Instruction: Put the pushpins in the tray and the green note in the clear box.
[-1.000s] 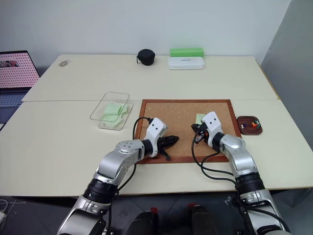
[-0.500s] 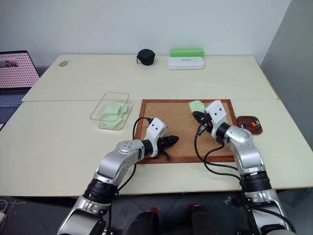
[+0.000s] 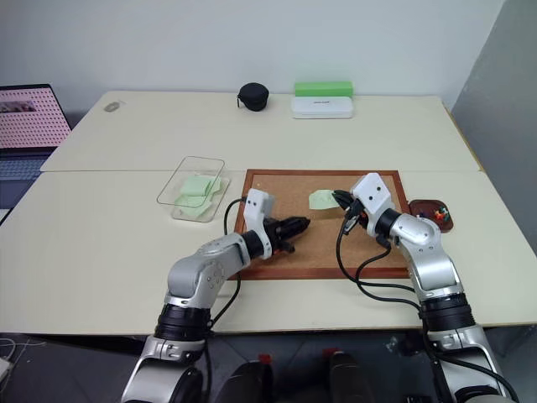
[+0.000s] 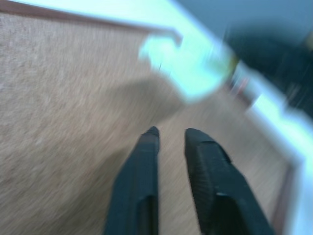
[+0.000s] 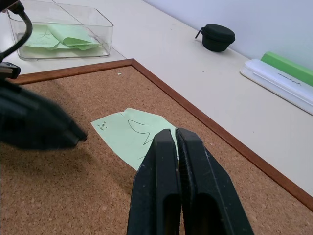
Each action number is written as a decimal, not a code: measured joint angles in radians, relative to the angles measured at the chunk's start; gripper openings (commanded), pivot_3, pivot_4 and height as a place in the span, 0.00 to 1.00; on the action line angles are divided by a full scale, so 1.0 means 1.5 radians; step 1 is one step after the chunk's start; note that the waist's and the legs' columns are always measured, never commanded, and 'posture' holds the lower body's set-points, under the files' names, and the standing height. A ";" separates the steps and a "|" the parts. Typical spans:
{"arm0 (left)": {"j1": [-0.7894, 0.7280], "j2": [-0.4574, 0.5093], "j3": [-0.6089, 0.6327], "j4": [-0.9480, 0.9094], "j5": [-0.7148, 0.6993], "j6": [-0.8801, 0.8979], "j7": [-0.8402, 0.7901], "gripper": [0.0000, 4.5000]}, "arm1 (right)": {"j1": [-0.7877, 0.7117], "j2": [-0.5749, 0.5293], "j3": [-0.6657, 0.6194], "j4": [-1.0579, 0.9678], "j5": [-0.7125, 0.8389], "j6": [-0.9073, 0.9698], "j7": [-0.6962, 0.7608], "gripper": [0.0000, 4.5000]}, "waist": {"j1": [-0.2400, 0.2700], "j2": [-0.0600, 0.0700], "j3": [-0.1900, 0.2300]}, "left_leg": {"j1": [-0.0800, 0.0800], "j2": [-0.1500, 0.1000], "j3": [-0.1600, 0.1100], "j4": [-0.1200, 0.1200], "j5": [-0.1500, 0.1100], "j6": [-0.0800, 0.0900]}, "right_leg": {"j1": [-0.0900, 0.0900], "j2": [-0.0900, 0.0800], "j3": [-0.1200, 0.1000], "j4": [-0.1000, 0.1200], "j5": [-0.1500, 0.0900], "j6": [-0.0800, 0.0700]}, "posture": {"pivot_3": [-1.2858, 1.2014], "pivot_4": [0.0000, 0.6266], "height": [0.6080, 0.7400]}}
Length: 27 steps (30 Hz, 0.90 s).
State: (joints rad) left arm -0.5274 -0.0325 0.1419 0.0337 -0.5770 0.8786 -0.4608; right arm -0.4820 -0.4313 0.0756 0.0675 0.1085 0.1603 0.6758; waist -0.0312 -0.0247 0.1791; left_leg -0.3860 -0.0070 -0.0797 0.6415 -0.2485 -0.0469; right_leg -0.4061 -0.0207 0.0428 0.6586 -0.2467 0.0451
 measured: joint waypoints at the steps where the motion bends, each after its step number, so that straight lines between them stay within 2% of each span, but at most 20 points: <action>1: -0.006 -0.016 0.033 -0.005 -0.046 0.029 0.013 0.44 | 0.000 0.001 0.000 -0.002 0.000 0.000 0.000 0.00 | 0.000 0.000 0.000 | 0.000 0.000 0.000 0.000 0.000 0.000 | 0.000 0.000 0.000 0.000 0.000 0.000 | 0.52 0.24 1.00; 5: -0.030 -0.054 0.135 -0.016 -0.203 0.122 0.083 0.61 | 0.000 0.003 0.000 -0.009 0.000 0.002 -0.001 0.00 | -0.001 0.000 0.000 | 0.000 0.000 0.000 0.000 0.000 0.000 | 0.000 0.000 0.000 0.000 0.000 0.000 | 0.52 0.24 1.00; 9: -0.032 -0.054 0.163 -0.014 -0.246 0.154 0.126 0.75 | 0.000 0.003 0.000 -0.019 0.001 0.003 -0.001 0.00 | -0.001 0.000 0.000 | 0.000 0.000 0.000 0.000 0.000 0.000 | 0.000 0.000 0.000 0.000 0.000 0.000 | 0.52 0.24 1.00; 10: -0.032 -0.054 0.167 -0.013 -0.255 0.158 0.137 0.81 | 0.000 0.003 0.000 -0.021 0.001 0.003 -0.001 0.00 | -0.001 0.000 0.000 | 0.000 0.000 0.000 0.000 0.000 0.000 | 0.000 0.000 0.000 0.000 0.000 0.000 | 0.52 0.24 1.00; 15: -0.035 -0.053 0.170 0.009 -0.266 0.162 0.179 1.00 | 0.000 0.004 0.000 -0.046 0.008 0.016 -0.002 0.00 | -0.001 0.000 0.000 | 0.000 0.000 0.000 0.000 0.000 0.000 | 0.000 0.000 0.000 0.000 0.000 0.000 | 0.52 0.24 1.00; 27: -0.001 -0.065 0.207 0.025 -0.378 0.186 0.253 1.00 | 0.000 0.004 -0.016 -0.104 0.034 0.056 -0.017 0.00 | 0.000 0.000 0.000 | 0.000 0.000 0.000 0.000 0.000 -0.001 | 0.000 0.000 0.000 0.000 0.000 0.000 | 0.52 0.24 1.00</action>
State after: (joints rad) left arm -0.5285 -0.1294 0.4530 0.0712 -1.1447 1.1572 -0.0815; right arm -0.4819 -0.4252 0.0513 -0.0882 0.1602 0.2435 0.6501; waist -0.0318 -0.0252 0.1794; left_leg -0.3856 -0.0074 -0.0794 0.6416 -0.2484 -0.0477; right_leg -0.4060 -0.0203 0.0433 0.6583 -0.2467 0.0451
